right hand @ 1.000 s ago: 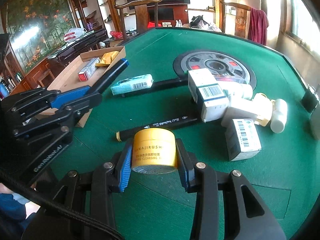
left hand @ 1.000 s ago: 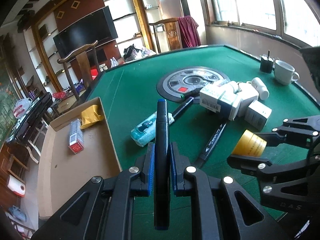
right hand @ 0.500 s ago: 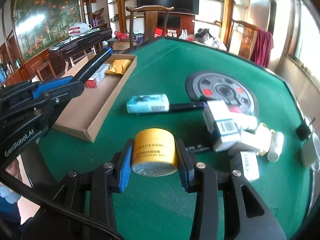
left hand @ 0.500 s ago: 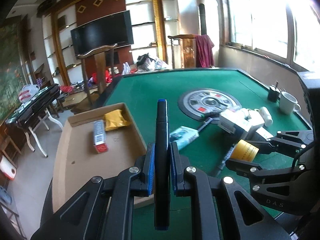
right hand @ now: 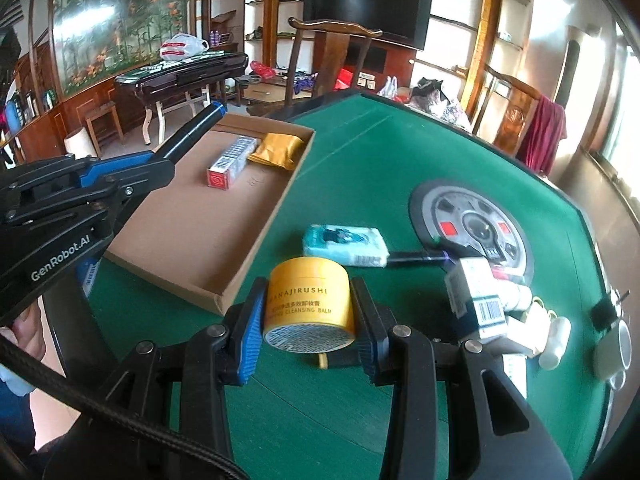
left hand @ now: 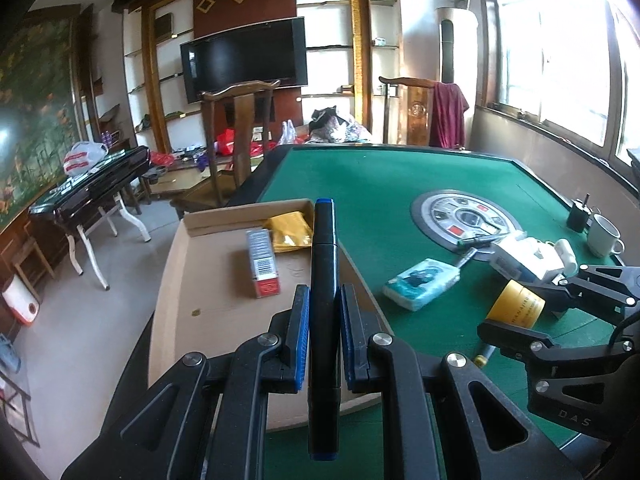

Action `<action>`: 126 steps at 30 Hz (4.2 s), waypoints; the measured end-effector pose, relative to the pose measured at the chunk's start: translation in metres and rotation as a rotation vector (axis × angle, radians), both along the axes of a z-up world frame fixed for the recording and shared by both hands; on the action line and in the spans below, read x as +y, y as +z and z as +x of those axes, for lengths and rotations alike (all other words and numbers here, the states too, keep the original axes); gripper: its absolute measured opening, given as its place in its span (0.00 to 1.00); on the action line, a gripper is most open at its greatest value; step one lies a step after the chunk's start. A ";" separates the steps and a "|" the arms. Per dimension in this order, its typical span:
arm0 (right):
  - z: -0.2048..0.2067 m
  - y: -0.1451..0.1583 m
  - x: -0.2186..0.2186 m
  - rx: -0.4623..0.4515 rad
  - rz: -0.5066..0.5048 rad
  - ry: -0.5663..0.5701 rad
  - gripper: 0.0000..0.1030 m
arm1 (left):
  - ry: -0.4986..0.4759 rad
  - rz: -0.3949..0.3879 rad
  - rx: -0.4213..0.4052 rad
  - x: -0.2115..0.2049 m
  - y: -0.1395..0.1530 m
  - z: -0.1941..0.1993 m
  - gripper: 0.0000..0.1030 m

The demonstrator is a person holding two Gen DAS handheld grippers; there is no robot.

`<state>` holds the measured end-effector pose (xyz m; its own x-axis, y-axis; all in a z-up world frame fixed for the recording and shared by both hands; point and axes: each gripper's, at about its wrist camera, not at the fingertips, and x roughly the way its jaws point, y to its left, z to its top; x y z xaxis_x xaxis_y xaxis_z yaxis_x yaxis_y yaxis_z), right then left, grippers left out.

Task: Organize objects
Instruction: 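Grasp the black marker with the left tool while the right tool lifts the yellow jar toward the tray, then carry the yellow jar and black marker over the cardboard tray with both tools, then open both tools to drop the jar and marker into the tray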

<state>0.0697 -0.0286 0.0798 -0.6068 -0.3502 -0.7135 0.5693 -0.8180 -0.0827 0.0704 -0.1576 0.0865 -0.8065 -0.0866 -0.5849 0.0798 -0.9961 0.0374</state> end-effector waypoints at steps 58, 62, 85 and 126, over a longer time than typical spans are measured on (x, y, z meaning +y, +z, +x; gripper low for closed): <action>-0.162 0.001 -0.149 -0.225 -0.112 0.026 0.37 | 0.157 0.138 -0.308 -0.118 -0.047 -0.099 0.12; -0.184 -0.009 -0.162 -0.295 -0.170 0.045 0.37 | 0.177 0.162 -0.307 -0.117 -0.049 -0.100 0.12; -0.214 -0.035 -0.209 -0.385 -0.159 0.103 0.37 | 0.180 0.167 -0.334 -0.105 -0.060 -0.103 0.12; -0.121 0.048 -0.103 0.061 -0.125 0.008 0.68 | 0.315 0.103 -0.121 -0.080 -0.013 -0.051 0.18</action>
<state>-0.0511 -0.1315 0.1280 -0.6447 -0.4394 -0.6255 0.5729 -0.8195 -0.0148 0.0197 -0.2375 0.0736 -0.6739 -0.2552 -0.6934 0.3845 -0.9225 -0.0341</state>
